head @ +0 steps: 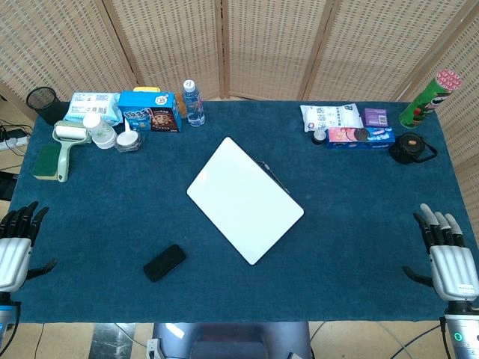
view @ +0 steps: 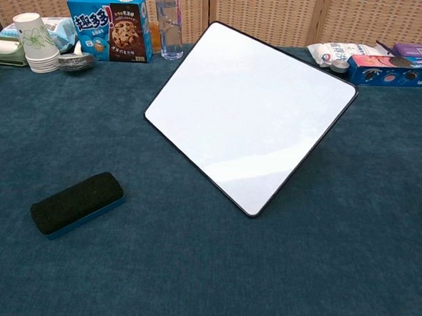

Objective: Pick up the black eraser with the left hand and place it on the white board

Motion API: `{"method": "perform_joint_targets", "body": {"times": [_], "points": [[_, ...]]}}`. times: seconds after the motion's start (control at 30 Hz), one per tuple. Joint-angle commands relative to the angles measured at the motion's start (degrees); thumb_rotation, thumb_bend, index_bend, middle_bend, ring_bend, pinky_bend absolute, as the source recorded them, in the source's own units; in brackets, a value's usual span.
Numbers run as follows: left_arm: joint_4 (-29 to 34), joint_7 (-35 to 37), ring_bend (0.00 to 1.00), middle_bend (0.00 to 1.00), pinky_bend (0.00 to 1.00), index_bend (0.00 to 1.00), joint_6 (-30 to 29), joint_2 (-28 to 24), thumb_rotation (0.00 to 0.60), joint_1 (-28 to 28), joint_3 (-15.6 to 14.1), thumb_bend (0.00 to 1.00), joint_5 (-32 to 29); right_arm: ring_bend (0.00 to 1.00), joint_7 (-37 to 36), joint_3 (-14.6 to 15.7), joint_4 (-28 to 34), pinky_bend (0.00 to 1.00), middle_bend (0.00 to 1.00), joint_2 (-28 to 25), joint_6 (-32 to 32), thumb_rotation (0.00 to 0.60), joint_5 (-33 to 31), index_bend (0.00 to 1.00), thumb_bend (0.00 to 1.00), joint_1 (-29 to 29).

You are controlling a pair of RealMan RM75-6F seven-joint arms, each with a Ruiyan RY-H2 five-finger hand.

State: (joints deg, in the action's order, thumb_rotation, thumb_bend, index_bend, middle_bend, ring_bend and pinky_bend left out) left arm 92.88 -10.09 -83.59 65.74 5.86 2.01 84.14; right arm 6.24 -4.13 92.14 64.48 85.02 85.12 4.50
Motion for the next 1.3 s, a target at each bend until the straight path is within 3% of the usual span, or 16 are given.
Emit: {"method": "perform_joint_targets", "body": {"times": [0.03,0.3,0.5,0.67,0.77,0.93,1.3], "points": [[0.02,-0.29,0.00,0.00,0.04,0.00,0.23,0.07,0.600,0.08,-0.09,0.06,-0.04,0.00,-0.02,0.01,0.00,0.00,0.00,0.00,-0.05,0.600,0.00,0.03,0.00,0.01],[0.51,1.04,0.00,0.00,0.04,0.00,1.64,-0.39,0.600,0.86,-0.69,0.06,1.15,0.00,-0.11,-0.09,0.23,0.00,0.00,-0.08,-0.19,0.600,-0.13,0.03,0.00,0.09],[2.98,6.96,0.00,0.00,0.04,0.00,7.49,-2.93,0.600,4.23,-2.58,0.06,5.01,0.00,-0.13,-0.16,0.08,0.00,0.00,-0.08,-0.50,0.600,-0.46,0.03,0.00,0.18],[4.61,9.13,0.00,0.00,0.04,0.00,12.46,-2.09,0.600,7.86,-3.09,0.06,7.26,0.00,-0.22,-0.26,-0.04,0.00,0.00,-0.06,-0.69,0.600,-0.70,0.03,0.00,0.26],[5.72,8.29,0.00,0.00,0.04,0.00,14.60,-0.42,0.600,9.54,-3.06,0.06,7.87,0.00,-0.11,-0.22,-0.09,0.00,0.00,0.02,-0.91,0.600,-0.78,0.03,0.00,0.33],[8.22,2.16,0.00,0.00,0.04,0.00,20.41,6.55,0.600,12.60,-2.77,0.06,5.66,0.00,-0.23,-0.22,-0.21,0.00,0.00,0.06,-1.09,0.600,-0.92,0.03,0.00,0.39],[8.66,-7.31,0.00,0.00,0.04,0.00,22.46,16.04,0.600,14.19,-1.63,0.06,-0.87,0.00,-1.35,-0.29,-0.42,0.00,0.00,-0.28,-1.21,0.600,-1.02,0.03,0.00,0.41]]}}
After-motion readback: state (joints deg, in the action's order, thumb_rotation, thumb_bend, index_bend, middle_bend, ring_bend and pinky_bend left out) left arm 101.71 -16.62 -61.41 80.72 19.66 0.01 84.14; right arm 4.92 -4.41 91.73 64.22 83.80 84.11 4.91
